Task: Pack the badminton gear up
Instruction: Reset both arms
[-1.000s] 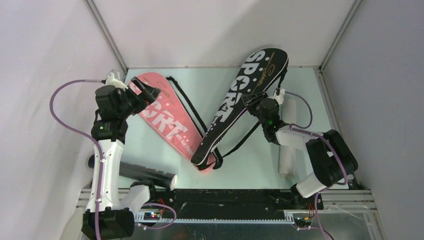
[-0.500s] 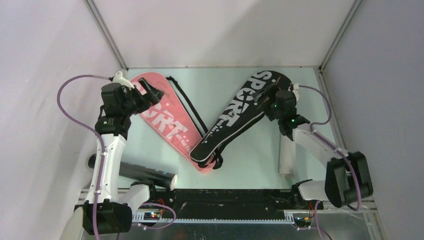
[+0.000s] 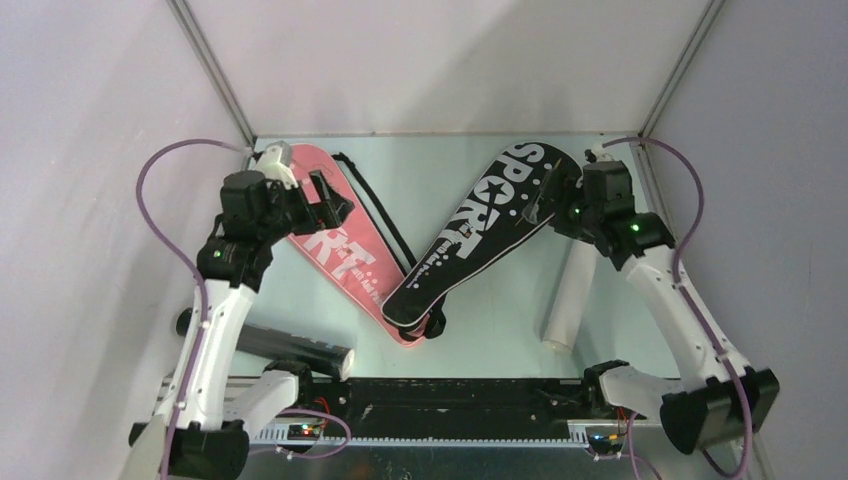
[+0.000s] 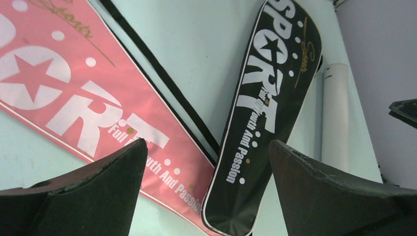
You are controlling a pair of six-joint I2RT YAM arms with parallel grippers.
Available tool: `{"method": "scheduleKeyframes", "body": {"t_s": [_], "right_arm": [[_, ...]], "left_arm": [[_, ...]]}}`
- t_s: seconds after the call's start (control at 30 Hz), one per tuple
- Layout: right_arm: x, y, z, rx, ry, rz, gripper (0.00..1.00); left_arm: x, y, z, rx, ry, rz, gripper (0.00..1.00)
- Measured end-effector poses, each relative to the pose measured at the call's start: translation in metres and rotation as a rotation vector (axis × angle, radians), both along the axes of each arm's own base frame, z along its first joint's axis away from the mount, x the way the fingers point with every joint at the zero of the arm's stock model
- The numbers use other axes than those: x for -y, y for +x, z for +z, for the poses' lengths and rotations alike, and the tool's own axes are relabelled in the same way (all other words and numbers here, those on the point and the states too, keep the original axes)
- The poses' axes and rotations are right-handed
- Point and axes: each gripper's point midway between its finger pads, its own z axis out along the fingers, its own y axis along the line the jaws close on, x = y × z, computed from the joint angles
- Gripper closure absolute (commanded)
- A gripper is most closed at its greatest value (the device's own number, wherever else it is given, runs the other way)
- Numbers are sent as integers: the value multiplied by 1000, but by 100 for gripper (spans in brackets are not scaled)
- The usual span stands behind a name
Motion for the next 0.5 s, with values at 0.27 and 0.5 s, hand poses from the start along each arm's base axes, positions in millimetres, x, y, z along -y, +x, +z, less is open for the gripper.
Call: {"method": "scheduleKeyframes", "body": {"t_s": [0.27,0.5], "right_arm": [[19,-60,83,275,-47,75,1],[30,-92,126,442,-15,58,1]], "left_arm": [[6,-48,67,259,-33,-73,0],[6,-77,100,419,-80,-81,0]]}}
